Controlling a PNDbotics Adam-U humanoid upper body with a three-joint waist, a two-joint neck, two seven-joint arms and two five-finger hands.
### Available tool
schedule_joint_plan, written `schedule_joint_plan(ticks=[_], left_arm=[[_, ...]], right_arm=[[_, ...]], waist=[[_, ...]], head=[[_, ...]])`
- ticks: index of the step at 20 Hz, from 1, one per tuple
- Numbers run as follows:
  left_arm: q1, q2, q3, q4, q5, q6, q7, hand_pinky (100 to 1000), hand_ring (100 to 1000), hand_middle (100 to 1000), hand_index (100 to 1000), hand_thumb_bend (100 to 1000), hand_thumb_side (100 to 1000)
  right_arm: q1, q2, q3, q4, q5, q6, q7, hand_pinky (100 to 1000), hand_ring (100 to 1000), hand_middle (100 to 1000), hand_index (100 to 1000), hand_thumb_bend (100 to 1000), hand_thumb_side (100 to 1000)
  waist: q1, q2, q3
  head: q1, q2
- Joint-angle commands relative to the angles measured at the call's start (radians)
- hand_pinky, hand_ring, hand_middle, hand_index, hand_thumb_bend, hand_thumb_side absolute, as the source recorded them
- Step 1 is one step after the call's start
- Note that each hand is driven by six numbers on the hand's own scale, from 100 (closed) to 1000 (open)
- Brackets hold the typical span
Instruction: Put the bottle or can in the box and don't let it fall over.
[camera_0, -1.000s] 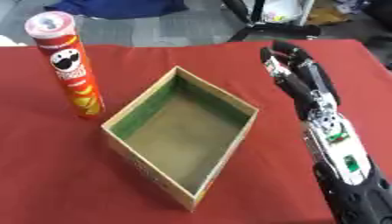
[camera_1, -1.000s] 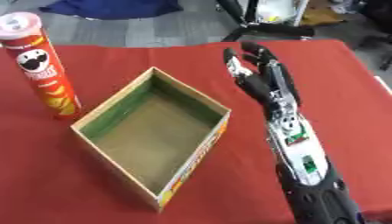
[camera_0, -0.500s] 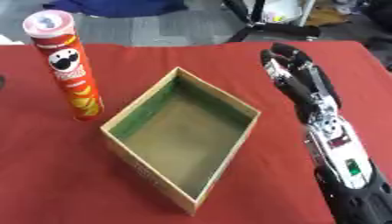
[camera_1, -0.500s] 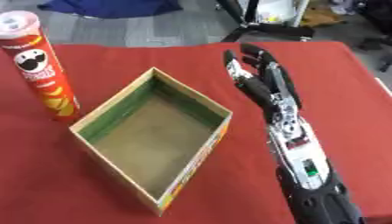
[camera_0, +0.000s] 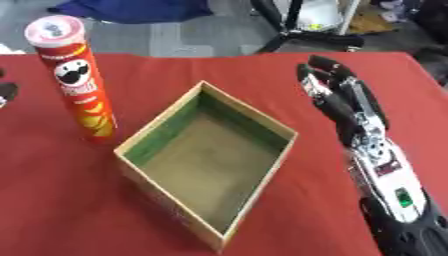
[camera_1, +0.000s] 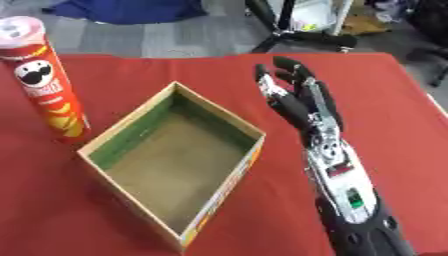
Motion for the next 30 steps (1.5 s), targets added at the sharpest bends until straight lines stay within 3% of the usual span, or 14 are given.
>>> schedule_joint_plan(ticks=[1, 13, 20, 30], left_arm=[[-0.035, 0.013, 0.002, 0.014, -0.014, -0.009, -0.012, 902, 966, 906, 920, 407, 675], [-0.085, 0.01, -0.016, 0.062, -0.063, -0.034, -0.073, 916, 983, 921, 937, 455, 664], [-0.101, 0.015, -0.023, 0.078, -0.081, -0.081, -0.129, 927, 994, 935, 950, 511, 678], [-0.135, 0.001, -0.021, 0.106, -0.106, -0.08, -0.13, 939, 1000, 958, 967, 535, 681]], right_arm=[[-0.016, -0.006, 0.001, -0.016, -0.004, -0.001, 0.004, 802, 925, 859, 830, 288, 420], [-0.027, -0.004, 0.007, -0.018, -0.006, 0.001, 0.011, 804, 926, 860, 830, 281, 422], [-0.032, -0.003, 0.011, -0.019, -0.007, 0.002, 0.013, 805, 926, 860, 830, 277, 424], [-0.041, -0.001, 0.015, -0.021, -0.01, 0.006, 0.015, 805, 922, 857, 828, 272, 426]], waist=[[0.004, -0.01, -0.003], [0.003, 0.0, -0.006], [-0.001, 0.009, -0.008], [-0.009, 0.021, -0.011]], head=[[0.005, -0.015], [0.018, -0.022], [0.029, -0.03], [0.033, -0.045]])
